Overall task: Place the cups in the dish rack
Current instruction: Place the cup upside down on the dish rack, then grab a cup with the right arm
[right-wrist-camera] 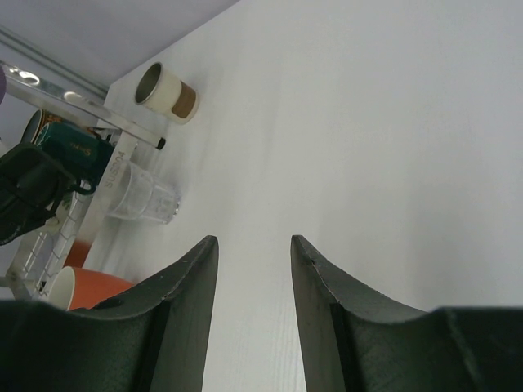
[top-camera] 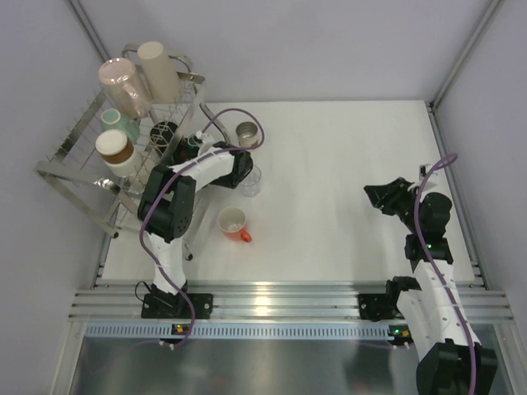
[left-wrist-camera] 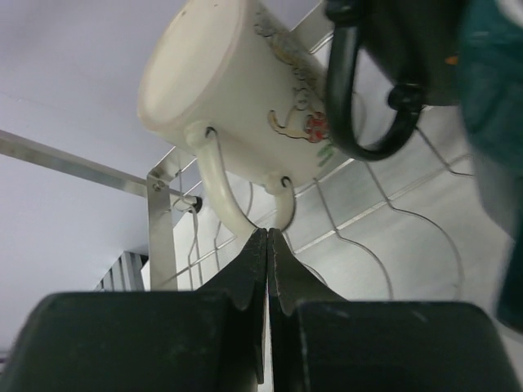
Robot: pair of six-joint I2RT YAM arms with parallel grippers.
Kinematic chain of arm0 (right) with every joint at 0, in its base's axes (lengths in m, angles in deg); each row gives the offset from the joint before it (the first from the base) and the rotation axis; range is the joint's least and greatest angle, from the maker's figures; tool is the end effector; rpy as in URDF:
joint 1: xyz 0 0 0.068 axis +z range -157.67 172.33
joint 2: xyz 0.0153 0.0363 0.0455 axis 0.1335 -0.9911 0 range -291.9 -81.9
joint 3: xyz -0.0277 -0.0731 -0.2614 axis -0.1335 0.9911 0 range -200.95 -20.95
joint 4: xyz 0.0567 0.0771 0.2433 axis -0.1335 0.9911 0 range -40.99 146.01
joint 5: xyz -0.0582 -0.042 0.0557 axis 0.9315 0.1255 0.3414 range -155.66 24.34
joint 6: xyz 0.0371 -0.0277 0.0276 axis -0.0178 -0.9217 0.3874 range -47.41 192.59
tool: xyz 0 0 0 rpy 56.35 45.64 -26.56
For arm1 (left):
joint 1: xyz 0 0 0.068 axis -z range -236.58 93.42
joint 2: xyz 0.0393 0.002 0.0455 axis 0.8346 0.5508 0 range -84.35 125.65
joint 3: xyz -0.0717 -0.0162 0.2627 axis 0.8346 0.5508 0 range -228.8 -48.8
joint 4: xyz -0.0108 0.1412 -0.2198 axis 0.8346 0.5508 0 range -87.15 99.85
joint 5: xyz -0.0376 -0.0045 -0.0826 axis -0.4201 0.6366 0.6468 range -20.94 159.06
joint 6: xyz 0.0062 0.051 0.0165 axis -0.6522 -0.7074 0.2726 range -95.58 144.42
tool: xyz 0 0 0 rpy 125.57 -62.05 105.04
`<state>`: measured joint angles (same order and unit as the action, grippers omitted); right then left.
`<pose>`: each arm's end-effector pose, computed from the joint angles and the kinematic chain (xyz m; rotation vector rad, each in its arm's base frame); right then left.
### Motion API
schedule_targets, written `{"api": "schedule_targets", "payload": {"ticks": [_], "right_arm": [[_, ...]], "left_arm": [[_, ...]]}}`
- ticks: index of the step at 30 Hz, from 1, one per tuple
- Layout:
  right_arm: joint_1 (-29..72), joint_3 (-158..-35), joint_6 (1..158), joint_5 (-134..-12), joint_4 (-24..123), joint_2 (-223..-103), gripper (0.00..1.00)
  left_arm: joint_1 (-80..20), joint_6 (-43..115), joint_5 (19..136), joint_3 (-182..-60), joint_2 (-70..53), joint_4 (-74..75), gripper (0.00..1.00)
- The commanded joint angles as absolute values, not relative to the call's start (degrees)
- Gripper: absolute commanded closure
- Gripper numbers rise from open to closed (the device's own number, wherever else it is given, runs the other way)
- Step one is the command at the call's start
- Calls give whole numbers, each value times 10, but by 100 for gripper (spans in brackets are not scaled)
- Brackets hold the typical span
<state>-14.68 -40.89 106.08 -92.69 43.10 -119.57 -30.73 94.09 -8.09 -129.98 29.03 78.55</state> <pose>0.1668 -0.0041 0.2358 0.2904 1.7926 0.7487 0.3201 -0.1164 0.1981 -0.5075 1.9272 1.2908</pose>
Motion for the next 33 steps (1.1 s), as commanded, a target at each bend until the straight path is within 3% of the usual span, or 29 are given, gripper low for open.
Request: {"api": "schedule_targets", "payload": {"ticks": [1, 21, 24, 29, 30, 33], "right_arm": [[-154, -438, 1057, -924, 418, -1196, 58], [-153, -445, 1060, -932, 435, -1192, 57], [-153, -451, 1060, -930, 441, -1193, 57], [-154, -464, 1061, -930, 464, -1200, 57], [-154, -467, 1060, -931, 470, -1202, 57], [-153, -468, 1059, -934, 480, -1195, 57]], "left_arm": [[-276, 923, -83, -1336, 297, 840, 100], [-86, 836, 13, -1522, 311, 833, 100], [-68, 748, 95, -1522, 279, 743, 100], [-68, 590, 381, -1445, 186, 480, 99], [-68, 577, 417, -1438, 172, 464, 96], [-67, 571, 432, -1437, 158, 465, 72]]}}
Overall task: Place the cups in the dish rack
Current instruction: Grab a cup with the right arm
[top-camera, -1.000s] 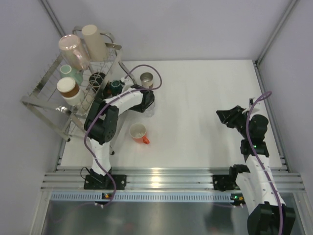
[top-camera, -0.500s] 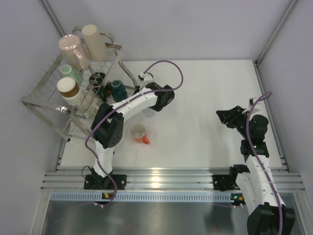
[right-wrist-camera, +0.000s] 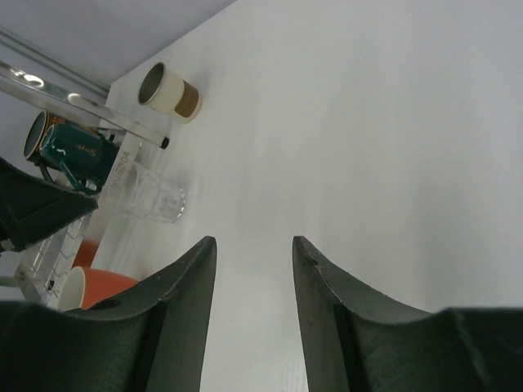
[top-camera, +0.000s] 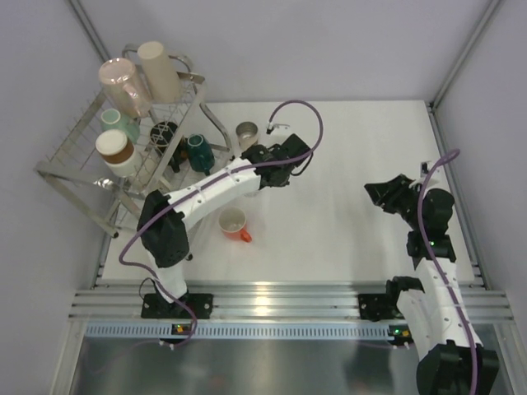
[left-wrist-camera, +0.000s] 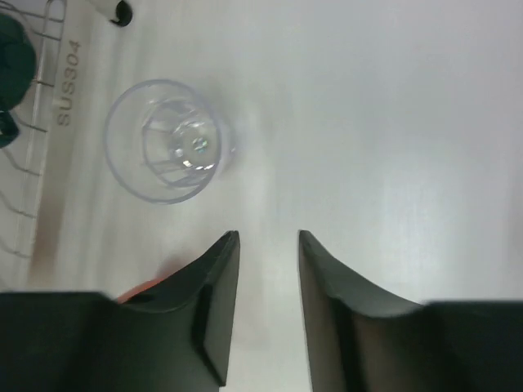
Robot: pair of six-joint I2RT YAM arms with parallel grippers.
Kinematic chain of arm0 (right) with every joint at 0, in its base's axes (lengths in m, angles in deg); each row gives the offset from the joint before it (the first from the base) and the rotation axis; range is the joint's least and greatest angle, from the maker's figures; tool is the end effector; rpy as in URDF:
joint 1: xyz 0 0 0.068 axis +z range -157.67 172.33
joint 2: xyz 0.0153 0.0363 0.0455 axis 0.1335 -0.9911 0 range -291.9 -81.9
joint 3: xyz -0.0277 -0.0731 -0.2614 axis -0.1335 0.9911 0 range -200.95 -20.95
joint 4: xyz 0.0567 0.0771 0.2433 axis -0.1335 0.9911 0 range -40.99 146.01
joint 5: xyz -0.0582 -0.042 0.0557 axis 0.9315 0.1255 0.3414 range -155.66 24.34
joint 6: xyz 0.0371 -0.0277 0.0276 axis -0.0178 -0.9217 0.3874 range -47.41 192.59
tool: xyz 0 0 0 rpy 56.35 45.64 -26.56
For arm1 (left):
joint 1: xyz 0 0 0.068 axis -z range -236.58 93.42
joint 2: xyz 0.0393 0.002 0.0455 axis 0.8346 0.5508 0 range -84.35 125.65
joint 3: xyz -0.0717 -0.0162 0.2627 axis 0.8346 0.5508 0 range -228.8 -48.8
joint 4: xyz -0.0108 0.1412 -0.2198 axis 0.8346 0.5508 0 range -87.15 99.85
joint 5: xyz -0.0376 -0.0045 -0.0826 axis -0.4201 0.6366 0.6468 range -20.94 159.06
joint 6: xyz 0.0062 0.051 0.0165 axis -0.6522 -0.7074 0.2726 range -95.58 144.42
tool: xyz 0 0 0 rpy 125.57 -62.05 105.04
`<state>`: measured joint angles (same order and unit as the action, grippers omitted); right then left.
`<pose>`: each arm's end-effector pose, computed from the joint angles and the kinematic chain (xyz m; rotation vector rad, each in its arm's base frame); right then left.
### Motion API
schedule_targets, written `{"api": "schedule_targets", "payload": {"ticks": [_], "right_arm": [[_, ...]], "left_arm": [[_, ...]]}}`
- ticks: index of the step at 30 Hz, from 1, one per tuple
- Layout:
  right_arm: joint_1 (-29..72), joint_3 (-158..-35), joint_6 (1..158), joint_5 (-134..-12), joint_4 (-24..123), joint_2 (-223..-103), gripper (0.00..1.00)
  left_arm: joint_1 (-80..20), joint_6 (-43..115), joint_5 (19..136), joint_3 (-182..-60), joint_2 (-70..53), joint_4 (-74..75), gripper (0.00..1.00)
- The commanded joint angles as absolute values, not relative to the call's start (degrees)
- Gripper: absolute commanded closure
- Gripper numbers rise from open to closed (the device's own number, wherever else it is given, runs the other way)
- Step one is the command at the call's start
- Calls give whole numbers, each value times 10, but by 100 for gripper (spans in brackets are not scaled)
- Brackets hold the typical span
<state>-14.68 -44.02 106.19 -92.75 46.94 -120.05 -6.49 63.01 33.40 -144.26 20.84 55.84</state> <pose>0.1682 -0.0042 0.2470 0.3018 1.8113 0.7527 0.2649 -0.2842 0.2945 0.0534 2.3818 0.1436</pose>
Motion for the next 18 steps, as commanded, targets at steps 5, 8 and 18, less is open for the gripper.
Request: {"api": "schedule_targets", "payload": {"ticks": [5, 8, 18], "right_arm": [[-151, -462, 1059, -934, 488, -1158, 57], [-147, -459, 1057, -945, 504, -1156, 56], [31, -513, 1041, -841, 542, -1218, 56]], "left_arm": [[-68, 565, 383, -1349, 80, 464, 49], [-68, 557, 393, -1296, 32, 468, 49], [-68, 668, 339, -1173, -151, 573, 49]]}}
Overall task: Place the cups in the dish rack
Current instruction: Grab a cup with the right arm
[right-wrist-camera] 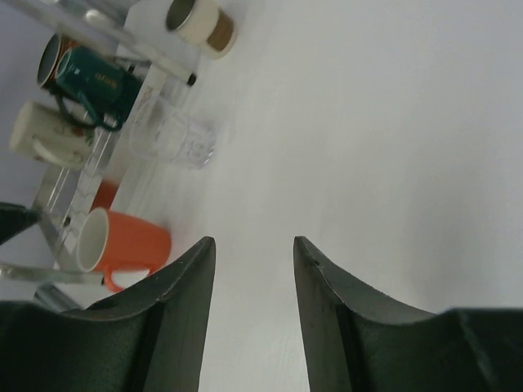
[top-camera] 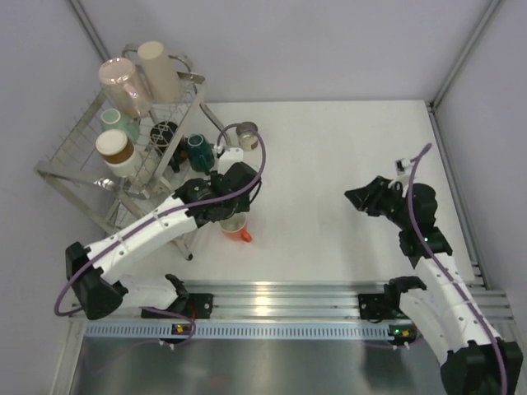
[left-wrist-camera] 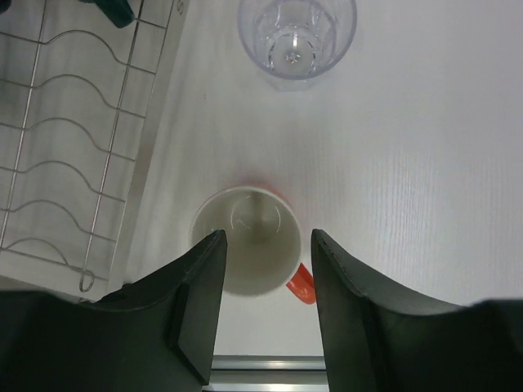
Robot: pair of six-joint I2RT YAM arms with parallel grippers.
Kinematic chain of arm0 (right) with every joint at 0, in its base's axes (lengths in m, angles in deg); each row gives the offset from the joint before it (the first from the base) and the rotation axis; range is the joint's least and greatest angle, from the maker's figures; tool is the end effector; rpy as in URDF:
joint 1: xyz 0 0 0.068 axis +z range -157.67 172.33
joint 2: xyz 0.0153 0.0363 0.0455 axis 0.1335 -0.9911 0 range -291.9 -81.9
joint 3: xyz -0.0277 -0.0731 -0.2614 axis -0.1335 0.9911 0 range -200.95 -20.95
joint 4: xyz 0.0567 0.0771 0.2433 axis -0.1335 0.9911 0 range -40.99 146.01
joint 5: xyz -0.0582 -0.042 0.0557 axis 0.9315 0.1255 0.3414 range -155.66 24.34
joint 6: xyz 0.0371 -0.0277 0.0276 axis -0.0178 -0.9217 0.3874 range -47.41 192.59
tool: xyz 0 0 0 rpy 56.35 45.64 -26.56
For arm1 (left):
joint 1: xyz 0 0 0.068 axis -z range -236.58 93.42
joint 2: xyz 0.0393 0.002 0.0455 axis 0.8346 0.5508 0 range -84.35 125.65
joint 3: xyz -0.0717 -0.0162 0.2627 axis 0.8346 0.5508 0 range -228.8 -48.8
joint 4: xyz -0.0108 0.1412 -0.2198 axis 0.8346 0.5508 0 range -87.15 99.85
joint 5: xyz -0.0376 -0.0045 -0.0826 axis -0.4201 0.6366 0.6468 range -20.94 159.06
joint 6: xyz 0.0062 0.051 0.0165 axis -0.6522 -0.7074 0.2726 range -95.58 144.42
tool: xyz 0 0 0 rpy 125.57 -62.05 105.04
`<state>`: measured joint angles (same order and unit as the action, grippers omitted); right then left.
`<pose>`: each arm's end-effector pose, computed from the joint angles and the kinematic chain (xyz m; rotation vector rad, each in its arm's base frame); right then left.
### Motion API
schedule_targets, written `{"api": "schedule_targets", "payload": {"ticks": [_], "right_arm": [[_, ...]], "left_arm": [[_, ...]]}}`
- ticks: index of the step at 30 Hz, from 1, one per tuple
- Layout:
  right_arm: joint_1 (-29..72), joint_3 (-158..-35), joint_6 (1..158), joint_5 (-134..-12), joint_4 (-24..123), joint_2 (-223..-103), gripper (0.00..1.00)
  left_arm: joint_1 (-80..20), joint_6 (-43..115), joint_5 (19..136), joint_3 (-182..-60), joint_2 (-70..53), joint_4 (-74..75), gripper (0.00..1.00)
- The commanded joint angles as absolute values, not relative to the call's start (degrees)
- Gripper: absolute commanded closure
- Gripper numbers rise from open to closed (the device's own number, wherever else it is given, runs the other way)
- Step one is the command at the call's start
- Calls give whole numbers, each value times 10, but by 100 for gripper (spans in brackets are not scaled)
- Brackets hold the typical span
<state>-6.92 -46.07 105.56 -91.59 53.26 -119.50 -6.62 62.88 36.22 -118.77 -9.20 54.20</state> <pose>0.1642 0.0179 0.2497 0.2133 1.9031 0.8230 0.1815 -0.1859 0.3196 0.0280 2.3472 0.0037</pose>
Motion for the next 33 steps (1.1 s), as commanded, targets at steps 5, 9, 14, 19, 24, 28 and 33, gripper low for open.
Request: {"api": "schedule_targets", "payload": {"ticks": [5, 9, 14, 19, 24, 28, 33], "right_arm": [[205, -514, 1009, -797, 394, -1288, 54], [301, -569, 974, -767, 394, -1383, 53], [371, -679, 960, -697, 421, -1526, 52], [416, -766, 937, -696, 430, -1632, 50], [429, -818, 934, -720, 435, -1711, 50], [450, -853, 939, -715, 431, -1757, 50], [479, -890, 933, -685, 455, -1807, 51]], "left_arm": [[-68, 656, 404, -1180, -210, 571, 49], [-67, 643, 458, -1197, -232, 556, 48], [-67, 648, 469, -1219, -254, 546, 48], [-67, 647, 492, -1209, -296, 501, 48], [-67, 635, 498, -1186, -369, 460, 48], [-67, 638, 471, -1177, -422, 440, 48], [-67, 634, 516, -1175, -450, 392, 47]]}}
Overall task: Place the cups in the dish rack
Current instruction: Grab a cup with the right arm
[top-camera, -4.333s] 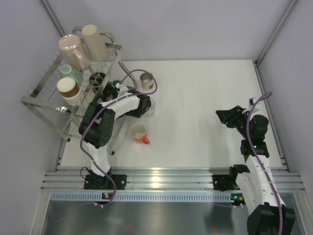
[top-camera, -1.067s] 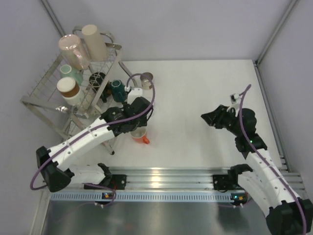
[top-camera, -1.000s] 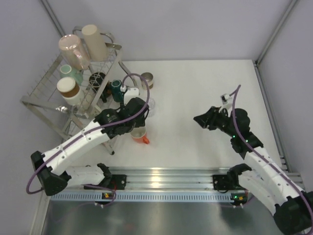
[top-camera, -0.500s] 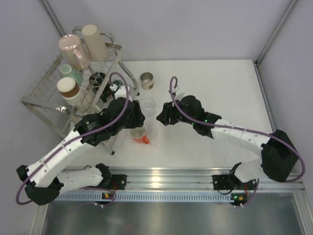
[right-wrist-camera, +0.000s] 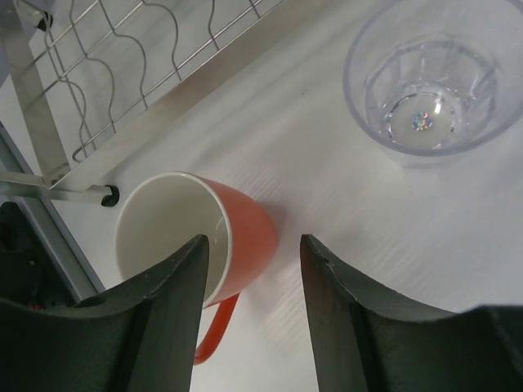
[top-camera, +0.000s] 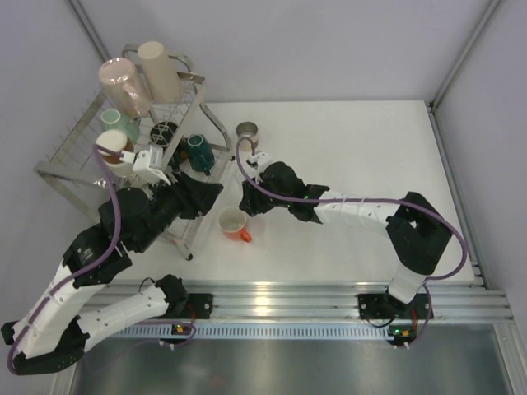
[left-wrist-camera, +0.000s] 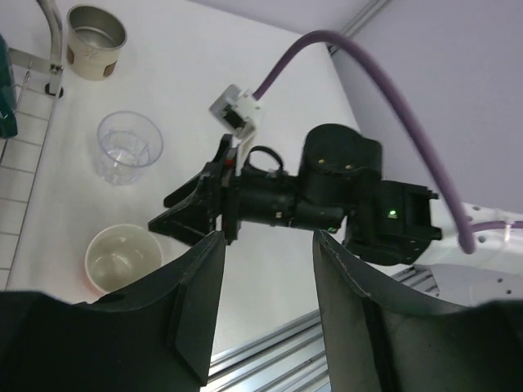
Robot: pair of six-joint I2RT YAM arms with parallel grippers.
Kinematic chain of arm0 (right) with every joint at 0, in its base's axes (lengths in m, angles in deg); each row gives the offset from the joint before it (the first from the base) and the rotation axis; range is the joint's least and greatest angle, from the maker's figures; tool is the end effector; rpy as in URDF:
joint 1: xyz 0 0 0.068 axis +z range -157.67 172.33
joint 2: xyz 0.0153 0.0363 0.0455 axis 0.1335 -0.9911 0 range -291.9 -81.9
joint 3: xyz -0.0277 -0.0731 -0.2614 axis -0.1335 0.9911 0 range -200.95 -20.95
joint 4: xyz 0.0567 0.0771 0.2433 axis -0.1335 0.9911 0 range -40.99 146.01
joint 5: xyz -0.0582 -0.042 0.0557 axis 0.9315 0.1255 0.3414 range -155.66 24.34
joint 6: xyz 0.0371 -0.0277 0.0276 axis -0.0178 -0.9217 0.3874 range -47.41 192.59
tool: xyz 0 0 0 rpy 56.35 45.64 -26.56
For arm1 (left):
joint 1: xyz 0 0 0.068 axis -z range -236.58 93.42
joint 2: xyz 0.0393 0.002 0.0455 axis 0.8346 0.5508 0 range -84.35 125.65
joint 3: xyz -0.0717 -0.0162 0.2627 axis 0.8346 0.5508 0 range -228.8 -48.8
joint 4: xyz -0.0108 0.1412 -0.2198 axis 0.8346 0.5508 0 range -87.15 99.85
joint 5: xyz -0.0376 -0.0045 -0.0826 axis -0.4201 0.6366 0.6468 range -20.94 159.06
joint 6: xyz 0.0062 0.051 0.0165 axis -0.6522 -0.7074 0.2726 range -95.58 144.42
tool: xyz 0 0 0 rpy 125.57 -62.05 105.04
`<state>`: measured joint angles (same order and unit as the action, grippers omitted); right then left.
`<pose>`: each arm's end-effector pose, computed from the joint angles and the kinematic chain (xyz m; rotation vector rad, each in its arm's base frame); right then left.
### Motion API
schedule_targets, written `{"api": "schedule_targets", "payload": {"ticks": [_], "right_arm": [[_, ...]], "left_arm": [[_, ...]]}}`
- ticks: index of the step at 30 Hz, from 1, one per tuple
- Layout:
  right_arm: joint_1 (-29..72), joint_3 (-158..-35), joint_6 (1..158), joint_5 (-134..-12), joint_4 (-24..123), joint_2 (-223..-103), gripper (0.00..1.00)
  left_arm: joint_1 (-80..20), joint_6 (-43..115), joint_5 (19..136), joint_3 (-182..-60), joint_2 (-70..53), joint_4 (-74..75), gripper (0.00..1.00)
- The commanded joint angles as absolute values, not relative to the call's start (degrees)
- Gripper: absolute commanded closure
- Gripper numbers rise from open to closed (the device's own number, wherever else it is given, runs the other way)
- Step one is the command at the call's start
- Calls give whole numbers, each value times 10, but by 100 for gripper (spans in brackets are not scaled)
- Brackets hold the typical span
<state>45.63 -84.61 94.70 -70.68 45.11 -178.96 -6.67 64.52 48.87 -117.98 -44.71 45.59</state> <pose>0.2276 0.3108 0.2369 -0.6482 2.1123 0.8645 0.0770 -0.0723 0.4304 -0.1016 1.8577 -0.8007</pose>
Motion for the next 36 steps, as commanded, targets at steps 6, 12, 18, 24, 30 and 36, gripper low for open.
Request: {"api": "schedule_targets", "payload": {"ticks": [6, 12, 18, 24, 30, 36], "right_arm": [[500, -911, 925, -659, 479, -1837, 52], [506, -894, 933, -659, 471, -1843, 56], [509, -885, 957, -659, 458, -1851, 68], [509, -877, 983, -665, 444, -1861, 74], [509, -864, 995, -660, 442, -1861, 100], [490, -787, 1018, -624, 429, -1766, 100]], "left_arm": [[-67, 625, 556, -1188, -434, 387, 47], [-67, 629, 553, -1188, -437, 383, 47], [-67, 616, 542, -1184, -438, 384, 46], [-67, 609, 557, -1192, -430, 384, 46], [-67, 608, 561, -1189, -429, 384, 46], [-67, 593, 572, -1181, -397, 382, 46]]}}
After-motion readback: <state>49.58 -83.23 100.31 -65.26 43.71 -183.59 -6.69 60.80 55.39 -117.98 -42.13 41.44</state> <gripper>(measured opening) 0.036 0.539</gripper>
